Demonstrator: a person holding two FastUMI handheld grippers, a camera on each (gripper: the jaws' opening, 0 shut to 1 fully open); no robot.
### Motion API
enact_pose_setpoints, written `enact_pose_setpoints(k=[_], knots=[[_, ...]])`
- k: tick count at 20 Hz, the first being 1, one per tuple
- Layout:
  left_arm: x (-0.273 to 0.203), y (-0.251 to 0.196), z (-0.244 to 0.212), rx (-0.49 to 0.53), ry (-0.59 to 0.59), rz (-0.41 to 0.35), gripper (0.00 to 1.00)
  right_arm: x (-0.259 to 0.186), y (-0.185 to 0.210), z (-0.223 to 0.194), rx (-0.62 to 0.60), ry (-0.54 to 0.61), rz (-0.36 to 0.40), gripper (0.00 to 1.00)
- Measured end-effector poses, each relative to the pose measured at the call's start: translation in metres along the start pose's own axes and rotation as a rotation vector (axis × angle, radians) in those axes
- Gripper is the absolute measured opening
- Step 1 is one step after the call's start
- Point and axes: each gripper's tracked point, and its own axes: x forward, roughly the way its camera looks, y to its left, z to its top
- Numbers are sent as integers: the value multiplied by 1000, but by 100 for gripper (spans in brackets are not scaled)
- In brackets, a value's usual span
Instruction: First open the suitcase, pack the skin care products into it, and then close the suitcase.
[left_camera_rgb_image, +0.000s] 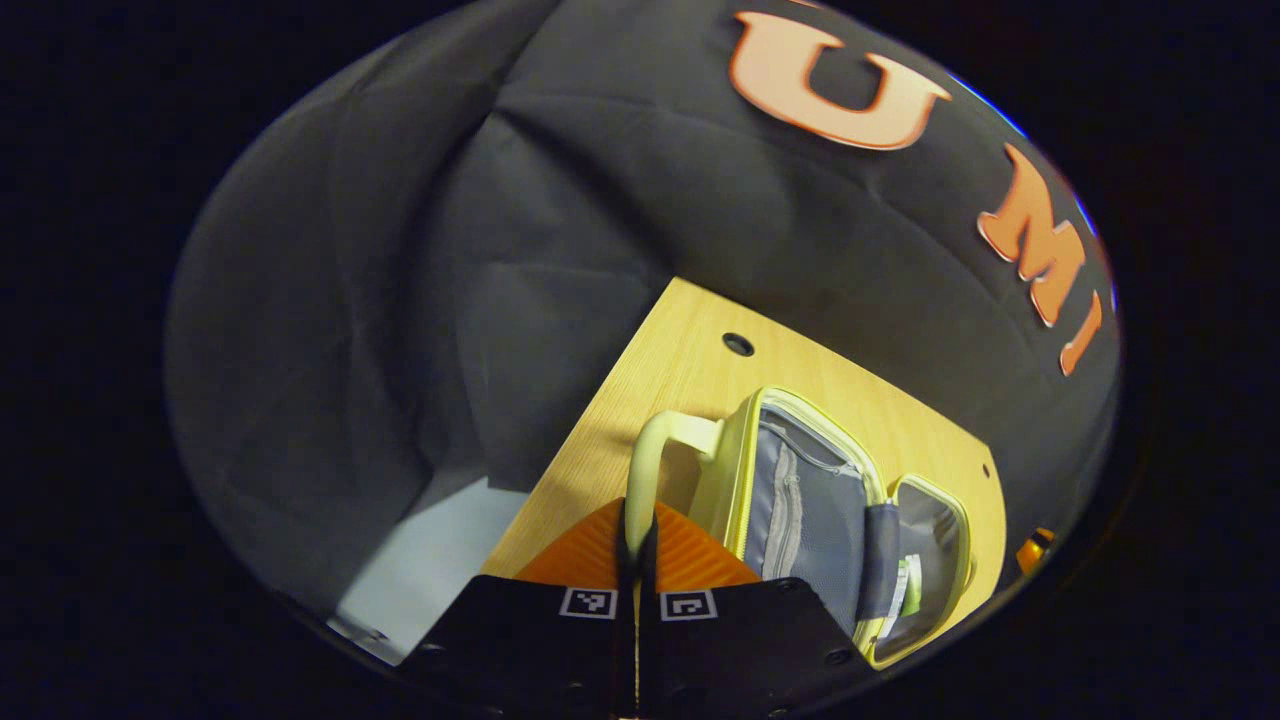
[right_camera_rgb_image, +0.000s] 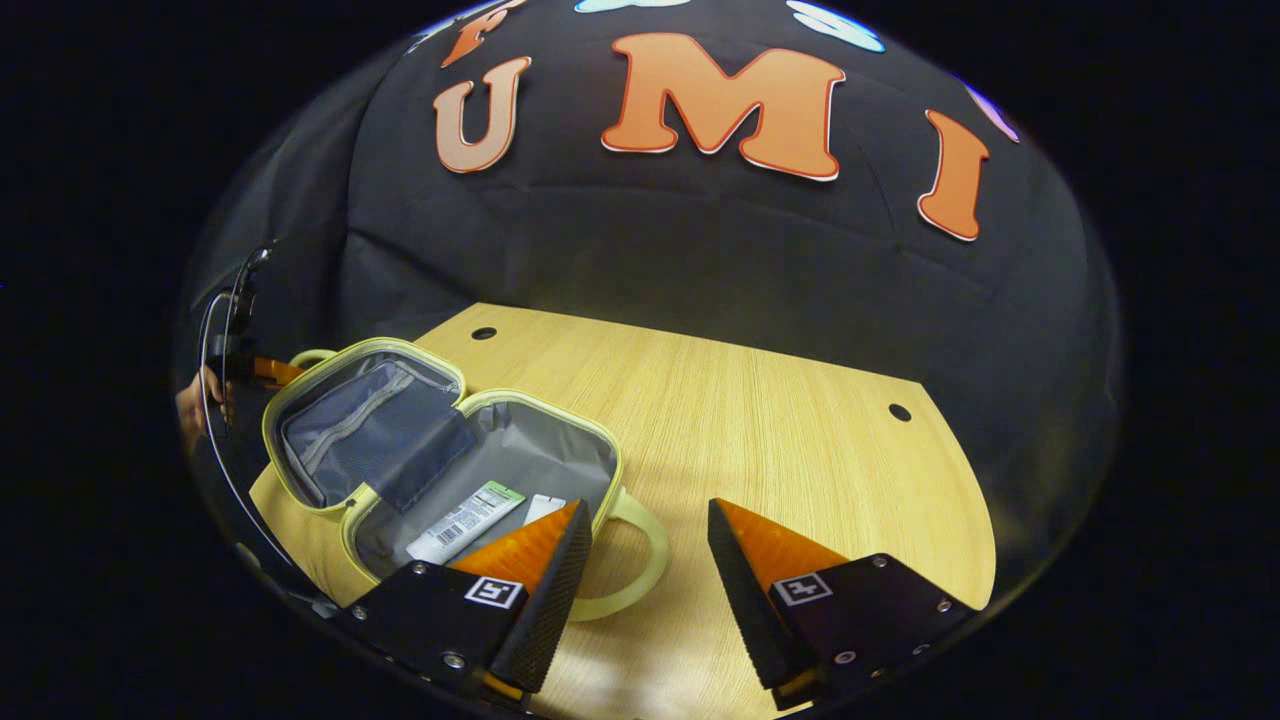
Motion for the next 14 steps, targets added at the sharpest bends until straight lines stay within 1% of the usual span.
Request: enact_pose_setpoints(k=[2, 3, 4, 6, 9, 11, 14], knots=[[-24, -19, 20, 36, -56, -4, 2, -2, -7, 5, -11, -18, 0, 79], [-37, -28, 27, 44, -78, -9, 0, -2, -12, 6, -16, -24, -5, 81], [-51, -38, 35, 50, -106, -17, 1, -4, -16, 7, -18, -33, -1, 82], [-67, -56, 43, 61, -135, -26, 1, -10, -23, 16, -19, -64, 7, 83], [-92, -90, 53, 90, -181, -52, 1, -19, -35, 25, -6, -105, -3, 88], [-111, -118, 58, 119, -207, -82, 1, -23, -46, 28, 0, -120, -10, 90], [-133, -169, 67, 145, -248, -150, 1, -27, -57, 30, -3, -137, -12, 91]])
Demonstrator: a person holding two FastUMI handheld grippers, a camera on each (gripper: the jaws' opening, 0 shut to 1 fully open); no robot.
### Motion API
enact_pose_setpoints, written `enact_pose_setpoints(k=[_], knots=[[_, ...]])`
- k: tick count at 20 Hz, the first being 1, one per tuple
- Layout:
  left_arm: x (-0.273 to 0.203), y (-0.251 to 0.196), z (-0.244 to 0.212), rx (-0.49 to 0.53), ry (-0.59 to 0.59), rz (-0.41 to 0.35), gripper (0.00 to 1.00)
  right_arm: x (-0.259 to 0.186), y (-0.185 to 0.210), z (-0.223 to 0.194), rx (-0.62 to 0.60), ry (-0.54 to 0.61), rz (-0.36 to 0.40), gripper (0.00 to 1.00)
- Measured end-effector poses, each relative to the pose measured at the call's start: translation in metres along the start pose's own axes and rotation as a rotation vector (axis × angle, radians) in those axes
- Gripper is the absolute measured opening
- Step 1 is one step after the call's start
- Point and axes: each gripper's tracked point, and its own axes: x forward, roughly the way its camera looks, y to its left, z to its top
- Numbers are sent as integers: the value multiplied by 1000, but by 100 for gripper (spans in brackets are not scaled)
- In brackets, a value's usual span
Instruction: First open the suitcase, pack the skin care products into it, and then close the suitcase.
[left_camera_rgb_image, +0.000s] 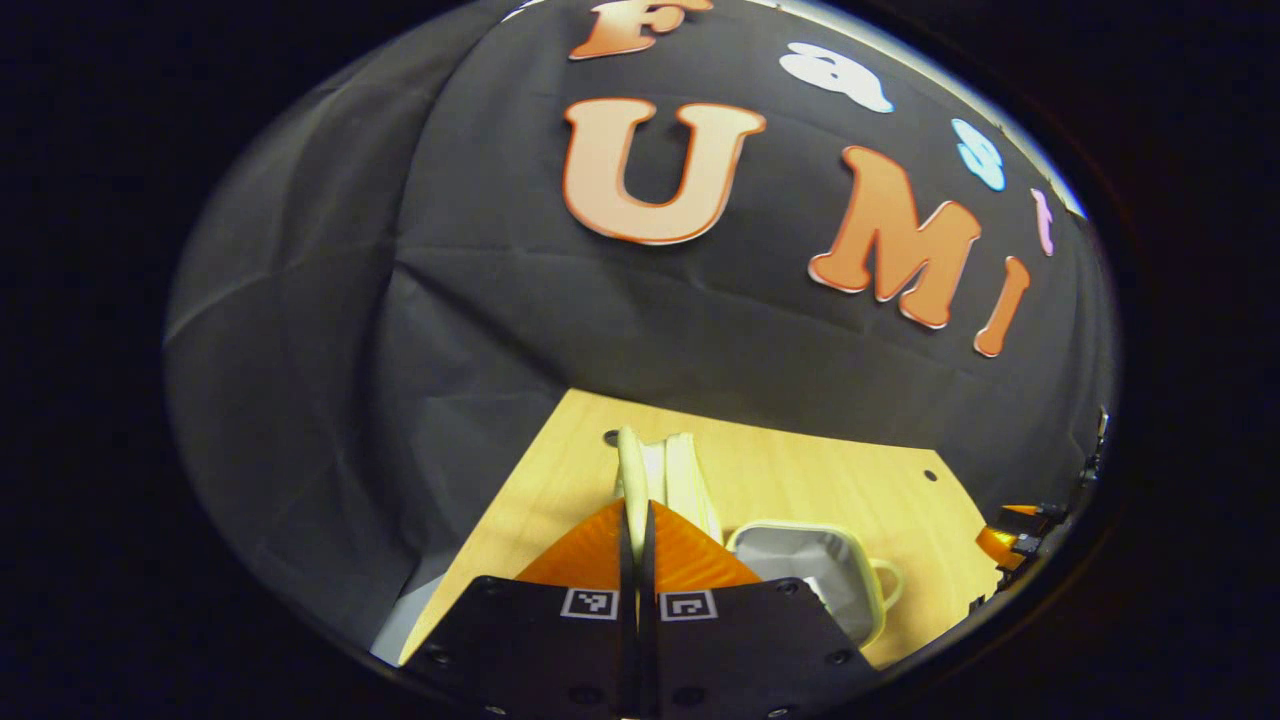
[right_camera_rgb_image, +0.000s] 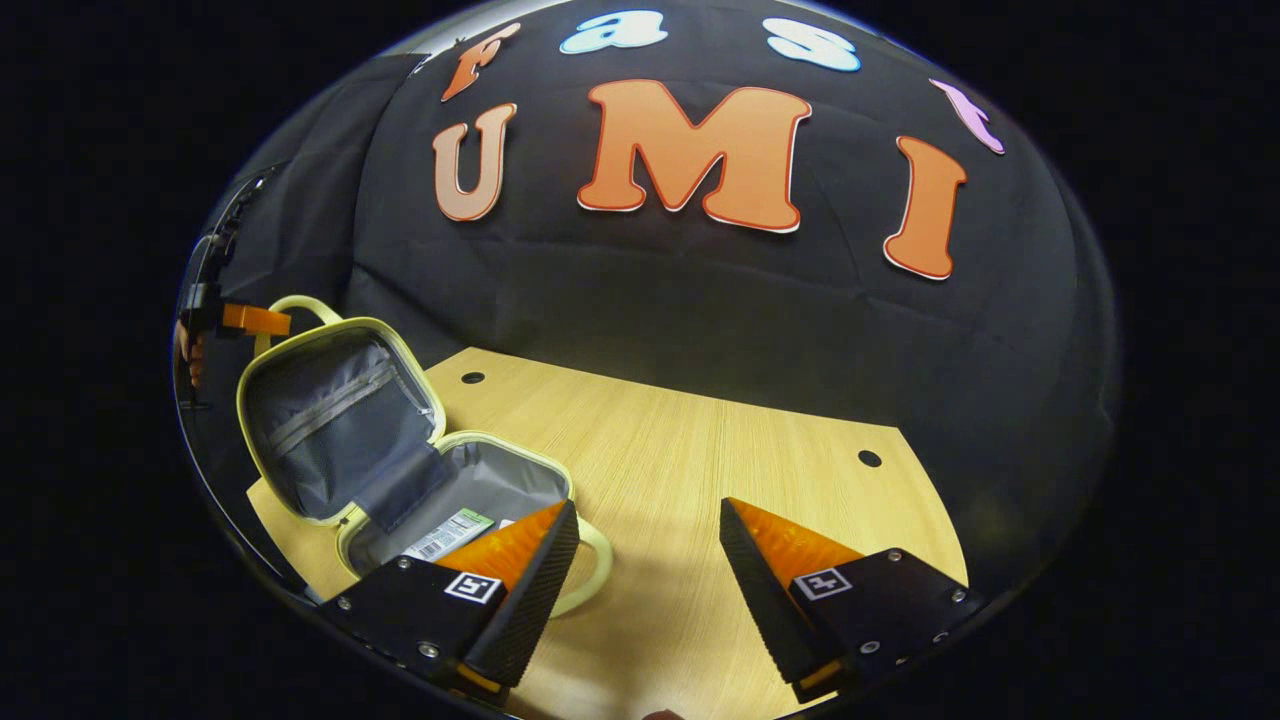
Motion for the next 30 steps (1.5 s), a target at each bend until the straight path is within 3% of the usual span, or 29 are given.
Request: enact_pose_setpoints(k=[8, 16, 22, 27, 30], knots=[[-11, -140, 1, 75, -42, -141, 1, -8, -25, -8, 6, 1, 27, 92], [7, -248, -52, 158, 45, -231, 1, -21, -58, -7, -44, -64, 35, 94], [36, -312, -120, 272, 144, -259, 1, -29, -99, -11, -27, -92, -3, 96], [59, -348, -189, 399, 263, -226, 1, -29, -124, -26, 18, -77, -18, 96], [63, -354, -206, 427, 289, -203, 5, -29, -134, -36, 24, -62, -21, 96]])
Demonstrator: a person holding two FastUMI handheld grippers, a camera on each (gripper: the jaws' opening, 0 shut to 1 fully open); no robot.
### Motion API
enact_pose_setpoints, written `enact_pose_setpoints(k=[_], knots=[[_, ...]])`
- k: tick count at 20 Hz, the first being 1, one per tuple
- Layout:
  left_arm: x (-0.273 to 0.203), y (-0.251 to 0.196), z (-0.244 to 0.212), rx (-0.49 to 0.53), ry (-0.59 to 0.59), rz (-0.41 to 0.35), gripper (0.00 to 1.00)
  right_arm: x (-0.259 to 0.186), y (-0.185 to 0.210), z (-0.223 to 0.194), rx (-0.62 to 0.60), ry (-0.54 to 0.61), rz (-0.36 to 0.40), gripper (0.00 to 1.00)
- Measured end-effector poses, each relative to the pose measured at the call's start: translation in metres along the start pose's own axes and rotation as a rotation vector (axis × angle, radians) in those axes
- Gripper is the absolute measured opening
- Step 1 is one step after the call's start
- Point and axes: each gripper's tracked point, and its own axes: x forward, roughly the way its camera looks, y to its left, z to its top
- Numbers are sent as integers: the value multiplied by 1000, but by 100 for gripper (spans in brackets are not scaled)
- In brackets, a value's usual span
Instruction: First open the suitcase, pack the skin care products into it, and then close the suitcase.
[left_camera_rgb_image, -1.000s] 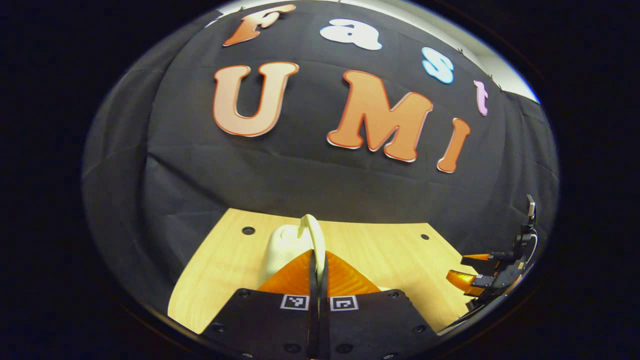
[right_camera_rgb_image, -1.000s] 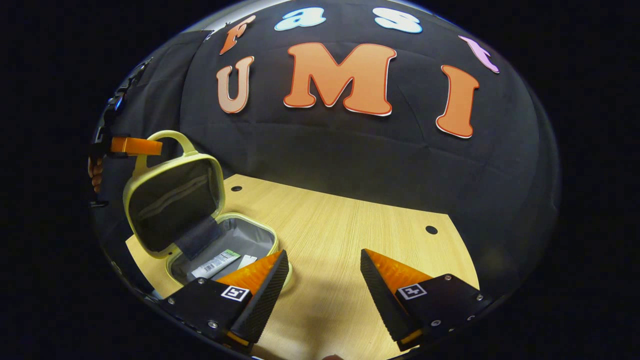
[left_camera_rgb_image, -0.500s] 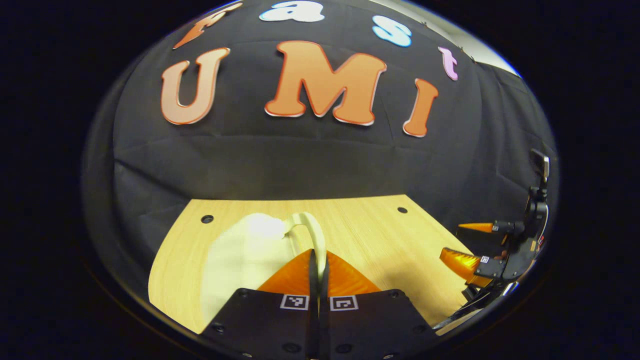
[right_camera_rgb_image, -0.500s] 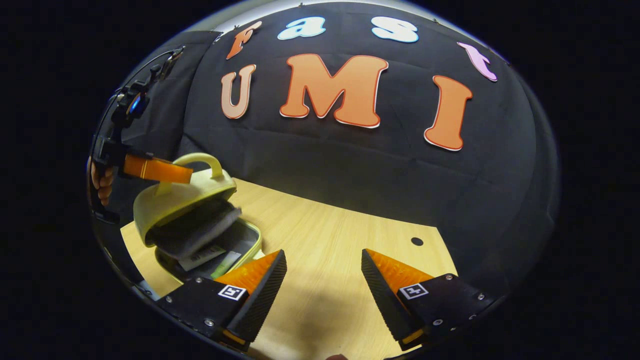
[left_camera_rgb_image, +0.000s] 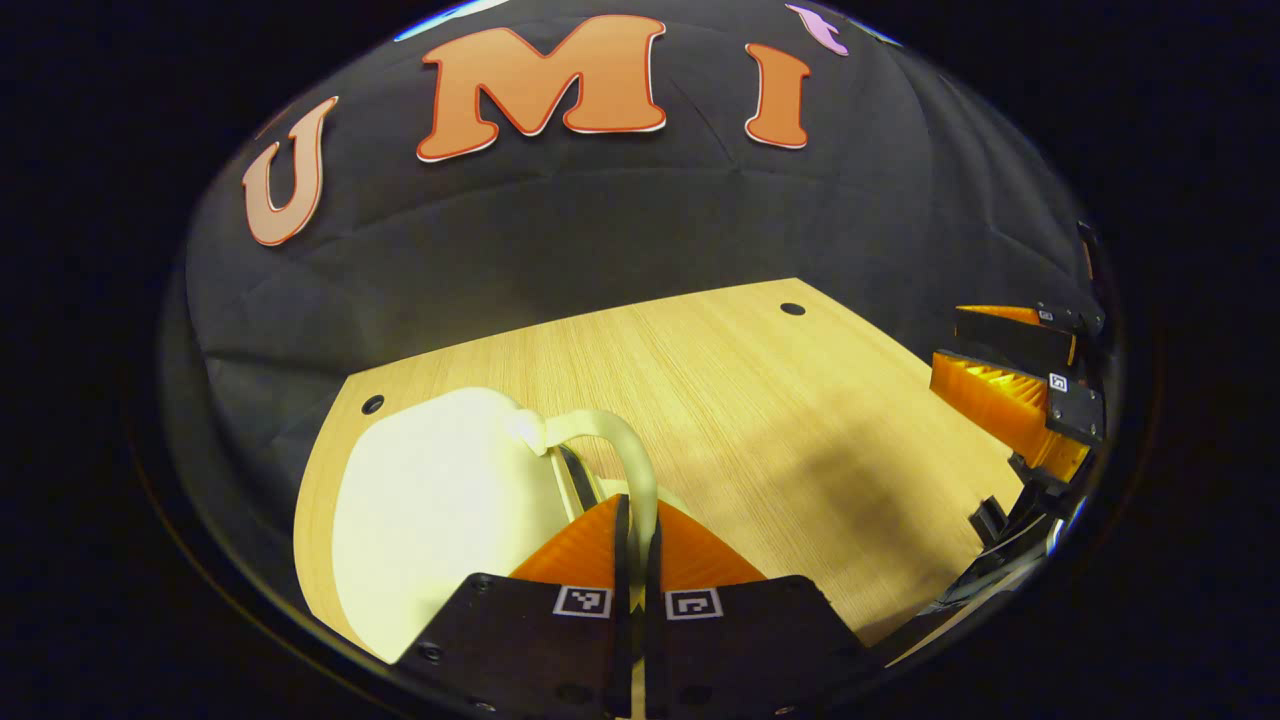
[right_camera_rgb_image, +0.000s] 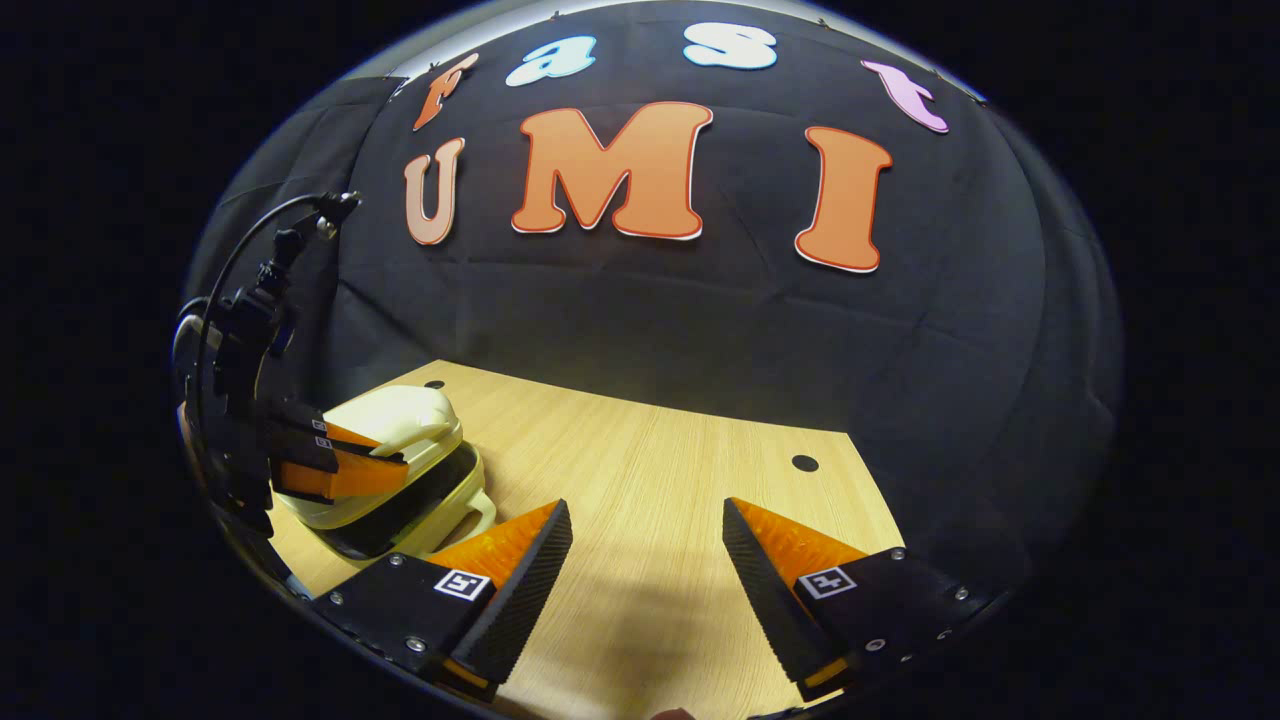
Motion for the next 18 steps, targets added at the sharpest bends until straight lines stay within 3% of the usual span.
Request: enact_pose_setpoints(k=[2, 3, 5, 8, 9, 13, 15, 18], knots=[[8, -9, -14, -8, 38, -18, 7, 1, -5, 2, -2, -10, 3, 96], [9, -20, -26, -17, 91, -54, 16, 1, -7, 3, -1, -14, 5, 96], [8, -35, -30, -44, 72, -77, 27, 4, -8, 5, 5, -20, 14, 96], [0, -35, -18, -37, 24, -51, 27, 7, -10, 15, 8, -45, 26, 96], [-2, -37, -8, -40, -10, -37, 41, 8, -7, 21, 10, -63, 35, 99], [-27, -38, 21, -75, -87, -4, 80, 13, -4, 38, -6, -119, 34, 96], [-44, -28, 51, -65, -197, 70, 90, 9, 1, 57, -29, -177, 39, 96], [-72, -22, 89, -109, -391, 146, 93, -4, 11, 95, -114, -310, 45, 96]])
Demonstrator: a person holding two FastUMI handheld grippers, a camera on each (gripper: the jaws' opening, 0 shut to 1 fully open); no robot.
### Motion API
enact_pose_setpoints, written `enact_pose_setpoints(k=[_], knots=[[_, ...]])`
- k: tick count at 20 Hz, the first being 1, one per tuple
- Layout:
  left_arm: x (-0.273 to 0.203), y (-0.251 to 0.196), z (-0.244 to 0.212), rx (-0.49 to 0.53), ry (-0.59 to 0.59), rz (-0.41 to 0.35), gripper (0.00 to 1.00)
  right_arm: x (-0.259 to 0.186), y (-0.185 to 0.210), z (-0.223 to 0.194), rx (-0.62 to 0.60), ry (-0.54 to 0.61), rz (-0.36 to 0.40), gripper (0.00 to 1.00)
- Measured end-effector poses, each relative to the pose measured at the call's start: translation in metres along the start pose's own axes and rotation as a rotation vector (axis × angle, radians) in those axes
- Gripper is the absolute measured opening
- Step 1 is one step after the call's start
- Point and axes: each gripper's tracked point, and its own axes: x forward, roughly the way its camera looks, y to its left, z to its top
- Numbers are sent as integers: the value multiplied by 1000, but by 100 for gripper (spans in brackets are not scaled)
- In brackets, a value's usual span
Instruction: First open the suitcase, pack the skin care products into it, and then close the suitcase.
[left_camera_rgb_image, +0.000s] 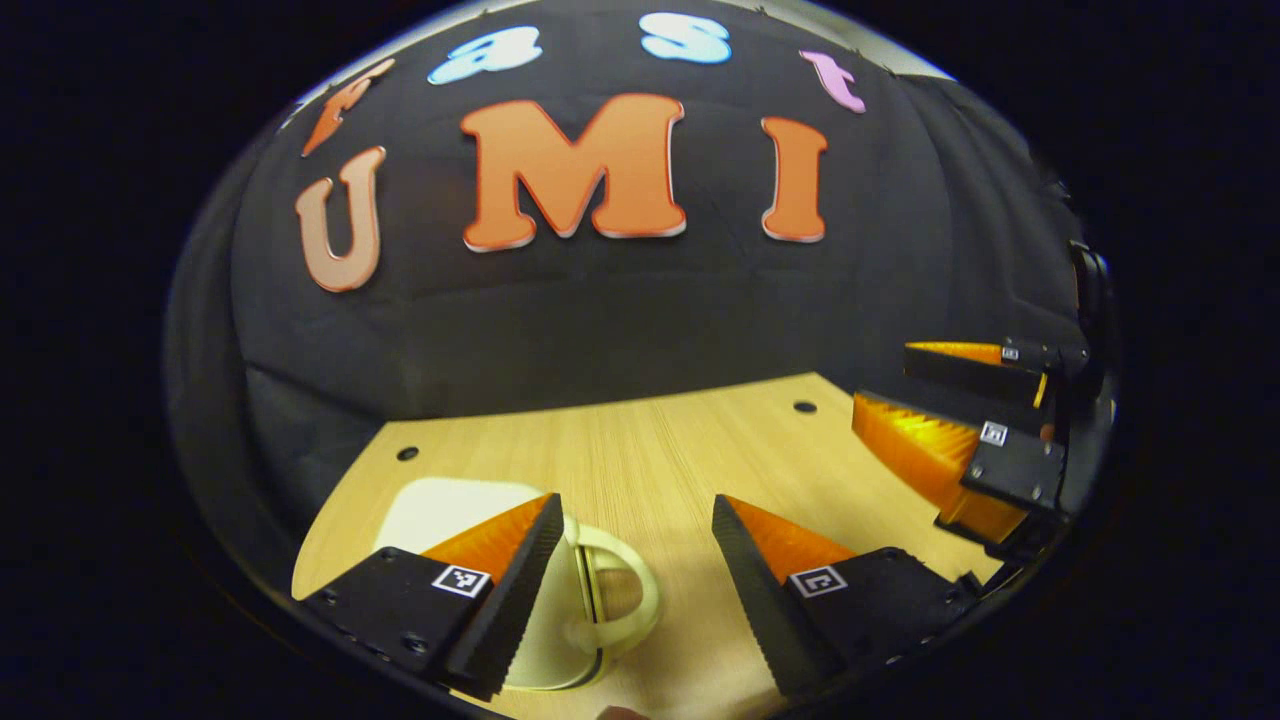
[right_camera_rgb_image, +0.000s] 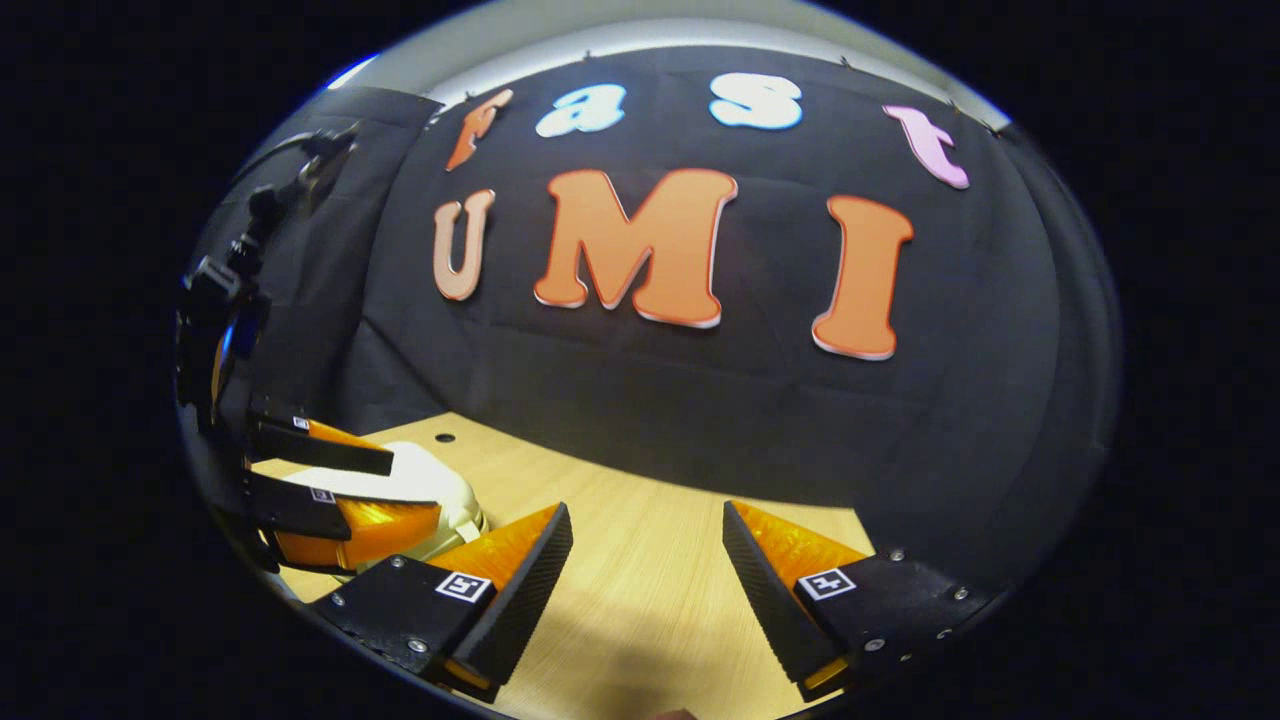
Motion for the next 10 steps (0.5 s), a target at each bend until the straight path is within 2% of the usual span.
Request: enact_pose_setpoints(k=[1, 3, 5, 8, 10], knots=[[-2, 3, 13, -9, -59, 22, 97, -1, 3, 13, -23, -37, 2, 95], [-13, 20, 38, 5, -155, 94, 98, -1, 13, 31, -46, -95, 17, 96], [-24, 33, 59, 14, -234, 156, 98, 0, 22, 36, -44, -105, 31, 96], [-35, 45, 84, 0, -326, 193, 98, 0, 22, 36, -27, -103, 27, 96], [-35, 48, 81, -6, -334, 212, 99, -3, 19, 36, -20, -97, 16, 96]])
